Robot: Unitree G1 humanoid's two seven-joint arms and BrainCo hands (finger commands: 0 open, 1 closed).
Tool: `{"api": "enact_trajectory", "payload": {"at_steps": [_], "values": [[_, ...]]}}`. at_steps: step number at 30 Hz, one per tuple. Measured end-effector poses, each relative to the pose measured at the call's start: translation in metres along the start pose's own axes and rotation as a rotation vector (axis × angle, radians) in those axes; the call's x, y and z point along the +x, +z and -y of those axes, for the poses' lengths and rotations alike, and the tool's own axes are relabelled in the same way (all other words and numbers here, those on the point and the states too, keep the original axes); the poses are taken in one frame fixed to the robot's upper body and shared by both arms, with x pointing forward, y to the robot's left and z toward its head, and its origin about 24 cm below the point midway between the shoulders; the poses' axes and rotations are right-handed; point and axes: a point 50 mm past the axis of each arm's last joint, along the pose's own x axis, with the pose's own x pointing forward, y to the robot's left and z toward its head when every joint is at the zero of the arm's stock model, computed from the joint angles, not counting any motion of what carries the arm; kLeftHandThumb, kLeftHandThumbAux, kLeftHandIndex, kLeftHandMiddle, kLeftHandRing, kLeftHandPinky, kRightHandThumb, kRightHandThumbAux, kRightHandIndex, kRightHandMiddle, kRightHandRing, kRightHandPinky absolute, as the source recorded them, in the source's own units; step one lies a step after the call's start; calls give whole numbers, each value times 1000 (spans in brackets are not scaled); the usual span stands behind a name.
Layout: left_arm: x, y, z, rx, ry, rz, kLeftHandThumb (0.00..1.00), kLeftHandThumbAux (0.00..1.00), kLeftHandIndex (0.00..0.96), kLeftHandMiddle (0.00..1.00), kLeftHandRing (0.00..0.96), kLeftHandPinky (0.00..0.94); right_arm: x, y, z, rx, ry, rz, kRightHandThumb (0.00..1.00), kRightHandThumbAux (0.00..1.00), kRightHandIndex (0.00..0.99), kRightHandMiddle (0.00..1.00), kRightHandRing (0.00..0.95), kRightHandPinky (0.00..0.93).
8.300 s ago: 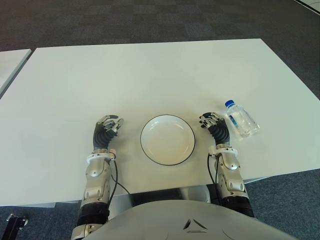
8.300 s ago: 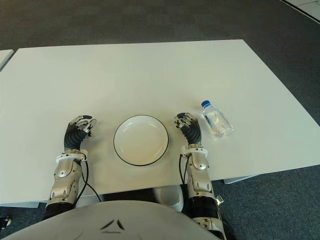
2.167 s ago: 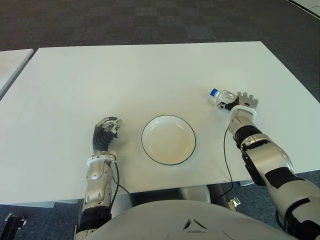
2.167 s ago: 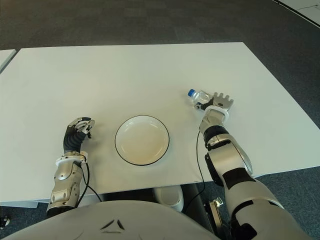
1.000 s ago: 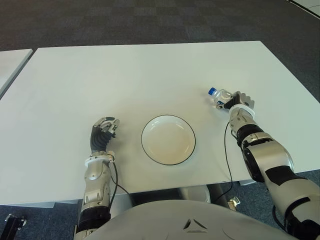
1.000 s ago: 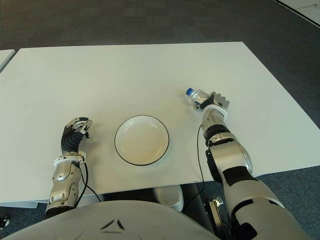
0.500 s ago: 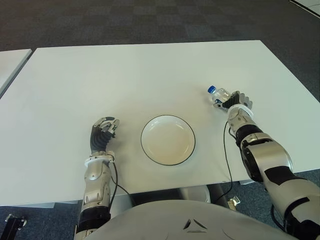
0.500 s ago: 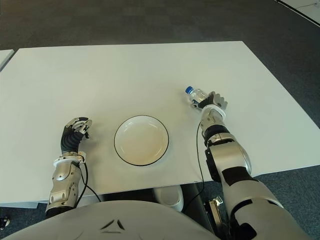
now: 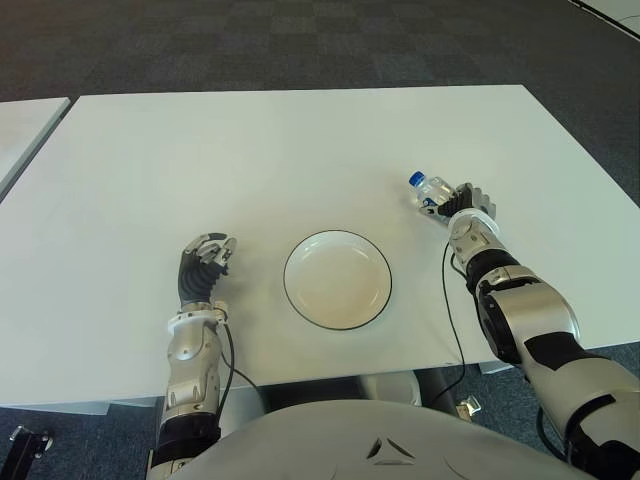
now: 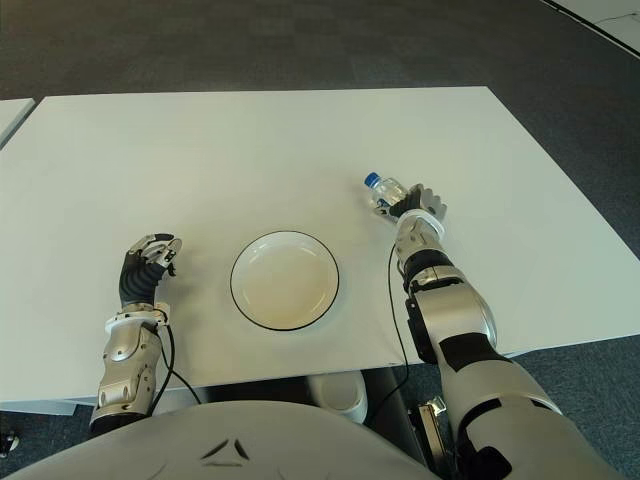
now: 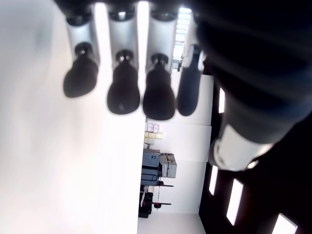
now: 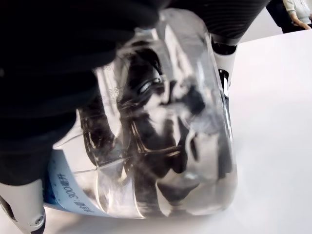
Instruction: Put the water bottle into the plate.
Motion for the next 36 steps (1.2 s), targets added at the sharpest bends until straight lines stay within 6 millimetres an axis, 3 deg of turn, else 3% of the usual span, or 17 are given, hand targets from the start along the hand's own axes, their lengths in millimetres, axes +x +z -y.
{"api": "enact_trajectory", "payload": {"at_steps": [10, 21, 26, 36], "values": [[0, 0, -1, -9, 4, -3, 703, 721, 435, 754, 751, 746, 1, 2, 2, 135, 27, 26, 692, 729, 437, 826, 819, 820], [0, 0, -2, -25, 10, -4, 703, 720, 435, 756, 750, 749, 4, 1, 10, 592, 93, 7, 692, 730, 437, 803, 793, 808], [0, 0, -1, -28, 7, -2, 703, 721, 435, 761, 755, 756, 3, -3, 11, 768, 113, 54, 695, 730, 437, 839, 837, 850], [1, 2, 0, -20, 0, 5, 702, 721, 434, 749, 746, 742, -5, 6, 3, 925, 167, 190, 701, 727, 438, 879, 879, 882]]}}
